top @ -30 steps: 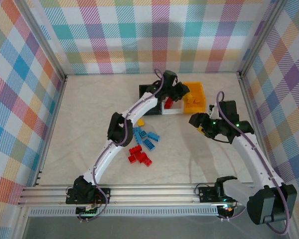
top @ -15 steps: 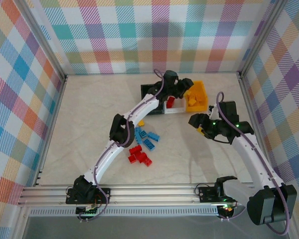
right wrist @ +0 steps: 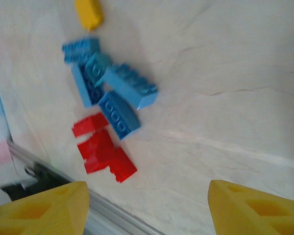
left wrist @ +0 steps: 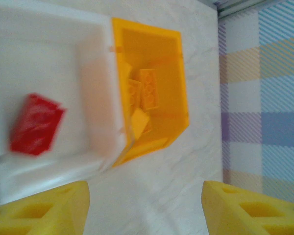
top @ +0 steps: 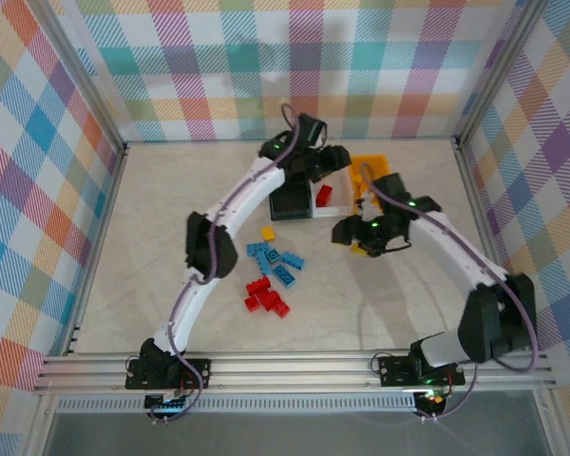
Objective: Sort the legos into containers by color
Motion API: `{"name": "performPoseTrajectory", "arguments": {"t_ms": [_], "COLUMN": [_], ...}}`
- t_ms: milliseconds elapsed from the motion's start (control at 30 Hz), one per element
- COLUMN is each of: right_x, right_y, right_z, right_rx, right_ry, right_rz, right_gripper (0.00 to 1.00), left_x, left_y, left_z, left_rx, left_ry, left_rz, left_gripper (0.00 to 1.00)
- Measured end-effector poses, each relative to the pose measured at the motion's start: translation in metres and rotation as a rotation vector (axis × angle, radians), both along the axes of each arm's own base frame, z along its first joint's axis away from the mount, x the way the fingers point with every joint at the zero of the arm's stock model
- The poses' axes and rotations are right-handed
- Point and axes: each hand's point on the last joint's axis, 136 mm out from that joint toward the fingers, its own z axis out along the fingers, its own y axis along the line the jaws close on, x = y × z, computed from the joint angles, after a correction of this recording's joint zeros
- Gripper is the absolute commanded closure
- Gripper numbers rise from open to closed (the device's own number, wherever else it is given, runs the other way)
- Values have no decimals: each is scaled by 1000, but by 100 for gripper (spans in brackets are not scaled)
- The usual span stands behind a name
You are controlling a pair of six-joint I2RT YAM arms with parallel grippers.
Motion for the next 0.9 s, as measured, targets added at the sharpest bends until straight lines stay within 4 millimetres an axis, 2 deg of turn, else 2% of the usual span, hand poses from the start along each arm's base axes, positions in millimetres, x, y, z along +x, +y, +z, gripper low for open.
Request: {"name": "performPoseTrajectory", "arguments": {"t_ms": [100, 167, 267, 333, 433, 500, 600, 900], "right_x": [-14, -20, -16, -9, -1, 3, 4, 24], "right_y": [37, 51, 55, 54, 55, 57, 64, 74], "right_z": [-15, -25, -40, -50, -60, -66, -77, -100], "right_rx": [-56, -91, -148, -183, -224, -249, -282, -406], "right_ry": [-39, -65, -94, -108, -127, -137, -149, -202], "right_rz": [233, 345, 441, 477, 510, 532, 566, 635], "right_gripper": [34, 34, 35, 36, 36, 36, 35, 35], "left_x": [-35, -56, -84, -102, -126, -141, -155, -158], "left_y": [58, 100, 157, 191, 225, 235, 241, 243], "left_z": [20, 22, 2, -23, -54, -66, -73, -72], "left_rx": [79, 120, 181, 222, 273, 292, 302, 285], "left_ry": [2, 12, 67, 125, 204, 239, 258, 262], "left_rz": [33, 74, 147, 194, 246, 256, 255, 256], "left_gripper": [36, 36, 36, 36, 35, 35, 35, 35]}}
